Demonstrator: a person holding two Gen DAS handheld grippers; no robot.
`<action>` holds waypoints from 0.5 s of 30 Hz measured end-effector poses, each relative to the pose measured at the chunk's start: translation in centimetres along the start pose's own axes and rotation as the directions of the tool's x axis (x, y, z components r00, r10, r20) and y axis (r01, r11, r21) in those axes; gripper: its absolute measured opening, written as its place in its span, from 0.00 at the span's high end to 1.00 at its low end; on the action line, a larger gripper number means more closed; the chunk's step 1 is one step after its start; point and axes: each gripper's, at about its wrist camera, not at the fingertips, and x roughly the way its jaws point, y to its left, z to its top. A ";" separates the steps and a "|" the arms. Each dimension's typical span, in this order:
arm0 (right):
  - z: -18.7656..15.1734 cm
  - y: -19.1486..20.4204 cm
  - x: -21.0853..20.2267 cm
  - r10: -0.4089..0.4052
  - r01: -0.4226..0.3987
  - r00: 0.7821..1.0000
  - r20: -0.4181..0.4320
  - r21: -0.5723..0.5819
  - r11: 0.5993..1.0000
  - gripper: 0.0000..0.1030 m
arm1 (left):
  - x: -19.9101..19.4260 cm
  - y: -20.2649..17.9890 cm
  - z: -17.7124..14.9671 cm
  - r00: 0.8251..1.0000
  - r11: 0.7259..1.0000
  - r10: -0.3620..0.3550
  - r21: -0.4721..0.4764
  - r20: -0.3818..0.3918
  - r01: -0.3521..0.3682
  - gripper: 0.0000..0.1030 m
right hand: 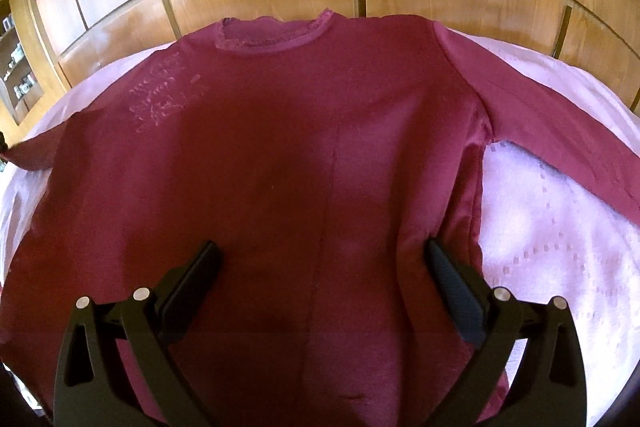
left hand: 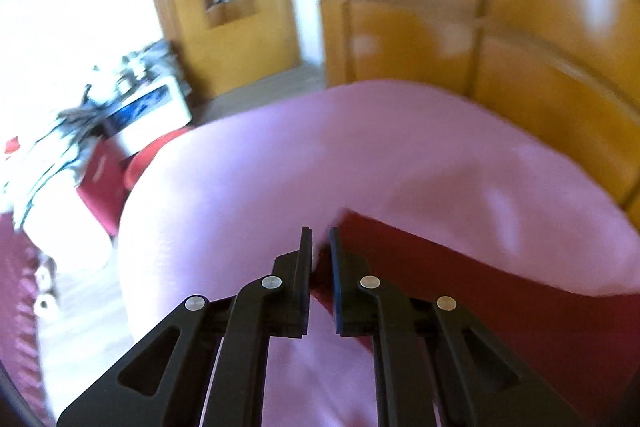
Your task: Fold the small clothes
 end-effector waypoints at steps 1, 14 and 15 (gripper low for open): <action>0.0 0.0 0.0 0.000 0.000 1.000 0.000 0.000 1.000 0.02 | 0.5 0.2 0.3 1.000 1.000 0.005 -0.019 -0.009 -0.005 0.94; 0.0 -0.1 -0.2 0.001 -0.001 1.000 -0.003 0.002 1.000 0.02 | -12.1 0.2 -12.7 0.616 0.621 -0.728 0.091 -0.299 0.778 0.39; 0.0 -0.1 -0.4 0.004 -0.004 1.000 -0.007 0.003 1.000 0.02 | -13.3 0.0 -14.3 0.576 0.579 -0.745 0.104 -0.335 0.809 0.39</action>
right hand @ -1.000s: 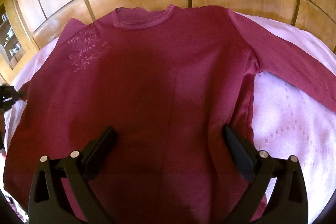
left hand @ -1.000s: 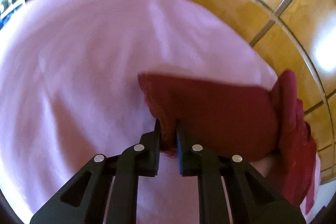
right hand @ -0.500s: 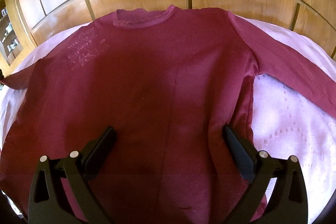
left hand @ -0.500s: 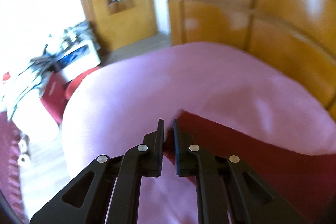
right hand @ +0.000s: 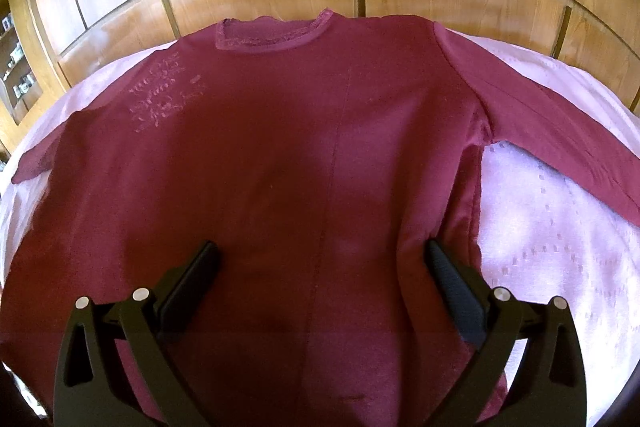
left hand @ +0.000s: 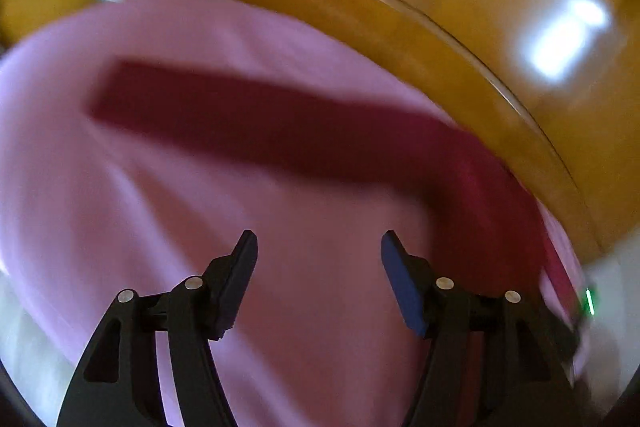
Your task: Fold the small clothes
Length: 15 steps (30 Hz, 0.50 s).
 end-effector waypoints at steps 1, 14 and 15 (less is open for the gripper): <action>0.1 -0.1 -0.3 0.008 -0.008 1.000 -0.012 -0.001 1.000 0.02 | -0.1 -1.2 -2.1 0.997 0.997 -0.064 0.028 -0.046 0.065 0.39; -8.3 -8.3 -8.9 0.132 -0.116 0.986 -0.107 0.144 0.983 0.33 | 0.2 -7.4 -13.1 0.974 0.975 -0.076 0.189 -0.212 0.118 0.88; -9.0 -8.1 -9.6 0.127 -0.114 0.986 -0.108 0.122 0.986 0.49 | -0.2 -7.3 -13.1 0.976 0.977 -0.085 0.175 -0.201 0.121 0.91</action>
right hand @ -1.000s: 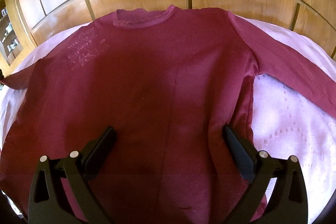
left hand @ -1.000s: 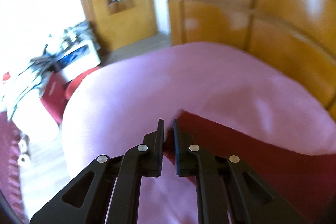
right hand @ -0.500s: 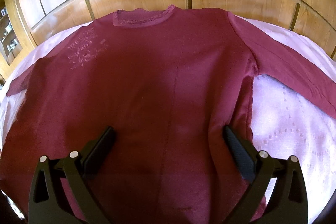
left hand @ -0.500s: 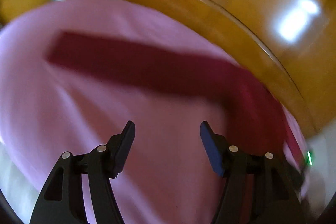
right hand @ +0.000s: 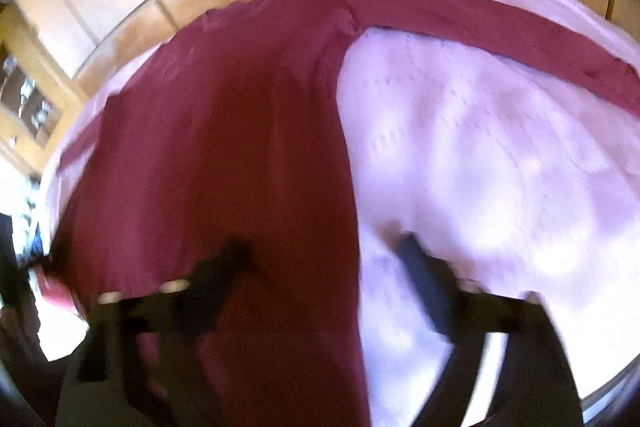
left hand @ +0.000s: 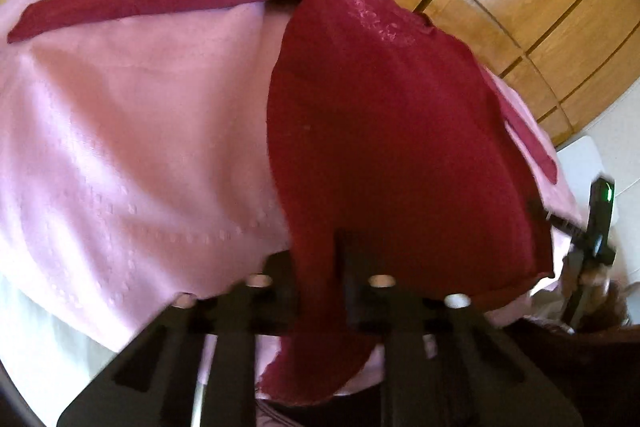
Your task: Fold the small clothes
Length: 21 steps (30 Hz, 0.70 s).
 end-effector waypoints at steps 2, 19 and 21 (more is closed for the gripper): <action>-1.2 0.1 -1.0 0.042 -0.043 0.999 -0.027 -0.014 0.999 0.80 | 0.4 0.1 0.5 1.000 1.000 0.003 -0.010 0.015 -0.003 0.93; -1.1 -4.8 -4.1 0.101 -0.098 0.995 -0.026 0.080 0.992 0.33 | -2.5 1.9 1.0 0.986 0.982 0.165 -0.095 0.038 -0.161 0.68; 0.3 -8.1 -4.8 0.079 -0.087 0.996 0.047 0.204 0.975 0.33 | -3.6 2.1 1.8 0.977 0.977 0.191 -0.116 0.089 -0.180 0.68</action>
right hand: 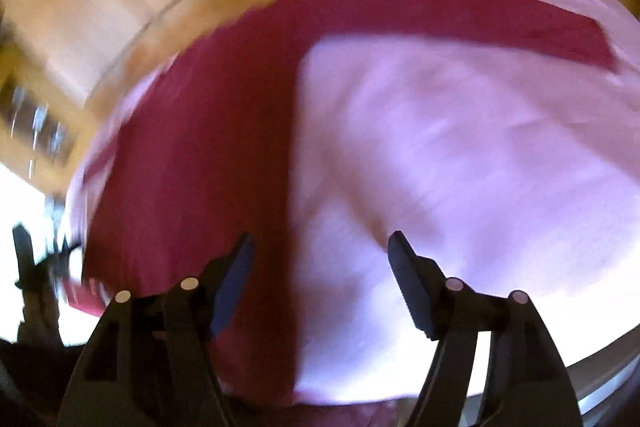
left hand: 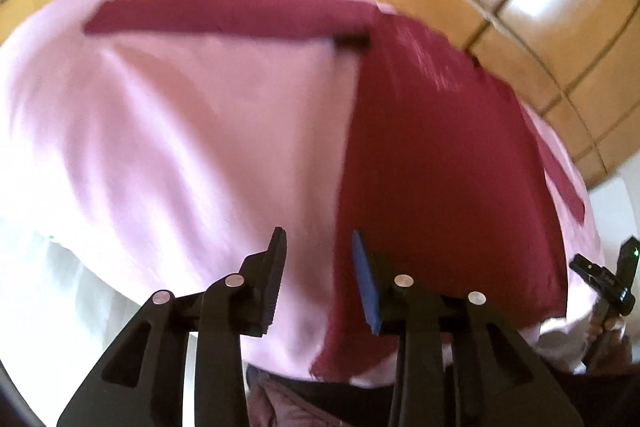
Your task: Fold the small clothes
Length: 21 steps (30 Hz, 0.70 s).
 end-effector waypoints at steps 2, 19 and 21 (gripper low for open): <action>2.1 -3.6 -0.6 -0.020 0.009 0.997 0.075 0.147 0.989 0.33 | -0.7 -0.1 0.6 0.999 1.000 0.014 -0.005 0.047 -0.014 0.67; 14.2 -20.4 2.6 -0.249 0.018 0.941 0.231 0.698 0.716 0.91 | 3.9 -10.4 1.9 0.995 0.987 -0.096 0.131 -0.015 0.097 0.45; 15.5 -19.5 2.1 -0.249 0.016 0.935 0.252 0.672 0.740 0.92 | 4.6 -10.9 2.2 0.994 0.985 -0.105 0.134 -0.028 0.108 0.45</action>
